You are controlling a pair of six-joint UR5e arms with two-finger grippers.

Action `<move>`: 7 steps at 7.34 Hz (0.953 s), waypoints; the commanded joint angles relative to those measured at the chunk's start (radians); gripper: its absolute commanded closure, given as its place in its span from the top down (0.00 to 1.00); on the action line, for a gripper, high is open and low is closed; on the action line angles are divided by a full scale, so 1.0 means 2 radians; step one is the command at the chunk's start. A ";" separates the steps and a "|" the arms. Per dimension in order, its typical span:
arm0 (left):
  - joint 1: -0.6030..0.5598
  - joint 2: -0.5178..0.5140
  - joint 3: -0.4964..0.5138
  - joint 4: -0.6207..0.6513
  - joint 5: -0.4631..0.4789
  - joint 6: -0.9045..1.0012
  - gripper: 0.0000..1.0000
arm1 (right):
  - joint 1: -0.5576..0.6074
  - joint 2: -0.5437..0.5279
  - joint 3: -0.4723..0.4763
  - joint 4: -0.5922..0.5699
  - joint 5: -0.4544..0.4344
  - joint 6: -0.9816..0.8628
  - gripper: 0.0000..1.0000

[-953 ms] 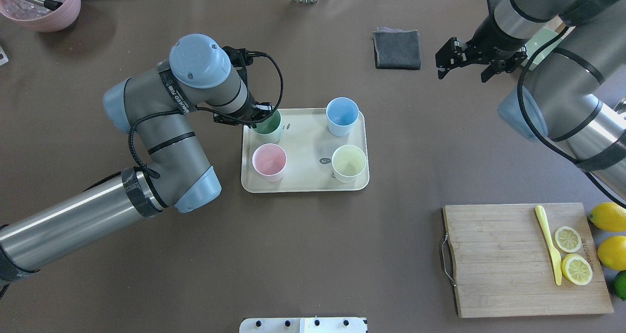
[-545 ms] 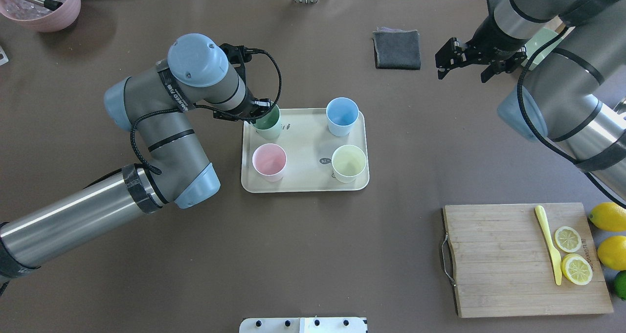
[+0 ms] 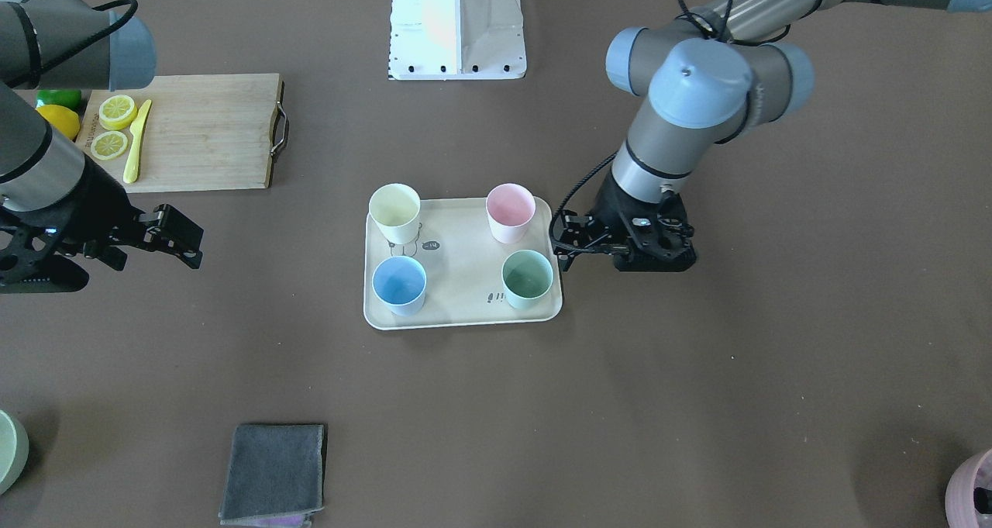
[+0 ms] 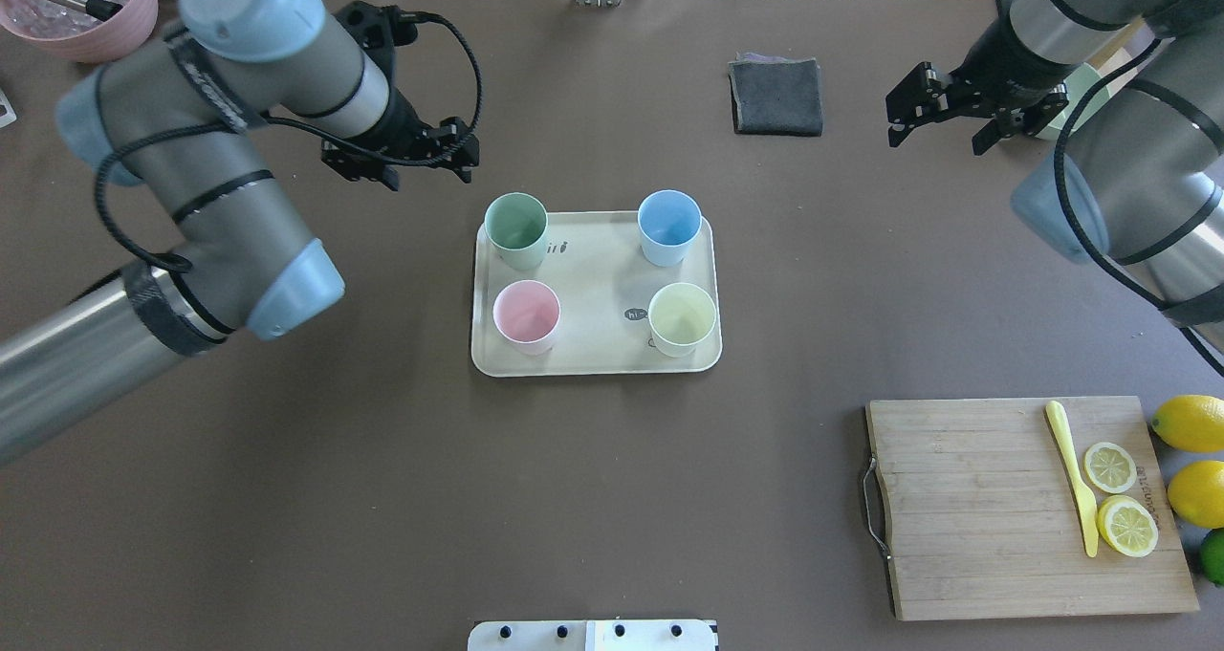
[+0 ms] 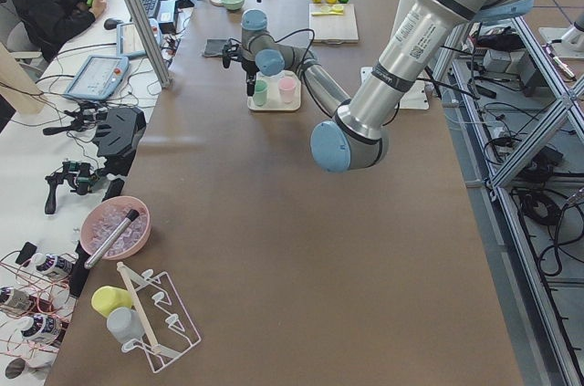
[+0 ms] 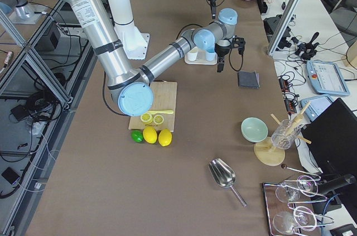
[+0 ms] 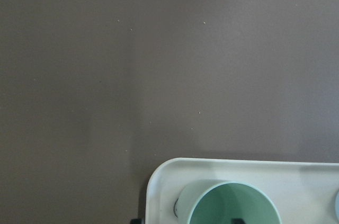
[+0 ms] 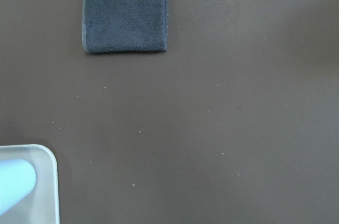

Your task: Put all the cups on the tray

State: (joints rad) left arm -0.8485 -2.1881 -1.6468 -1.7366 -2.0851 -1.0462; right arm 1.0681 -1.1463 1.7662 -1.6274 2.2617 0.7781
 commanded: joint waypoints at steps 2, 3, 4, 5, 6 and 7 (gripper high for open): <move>-0.127 0.090 -0.076 0.045 -0.075 0.107 0.98 | 0.075 -0.124 0.011 0.001 0.024 -0.189 1.00; -0.164 0.114 -0.075 0.047 -0.074 0.214 0.98 | 0.113 -0.160 0.007 0.000 0.024 -0.258 1.00; -0.220 0.144 -0.059 0.045 -0.076 0.287 0.98 | 0.156 -0.187 -0.003 0.000 0.028 -0.313 1.00; -0.265 0.182 -0.041 0.042 -0.081 0.342 0.98 | 0.191 -0.205 -0.019 0.001 0.033 -0.352 1.00; -0.282 0.197 -0.017 0.041 -0.083 0.360 0.98 | 0.221 -0.215 -0.040 0.001 0.033 -0.389 1.00; -0.310 0.226 -0.010 0.043 -0.084 0.360 0.98 | 0.246 -0.217 -0.071 0.003 0.033 -0.424 1.00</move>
State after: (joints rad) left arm -1.3963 -1.8050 -1.6995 -1.6522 -2.2490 -0.3616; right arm 1.4872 -1.5627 1.6919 -1.6245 2.3256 0.0264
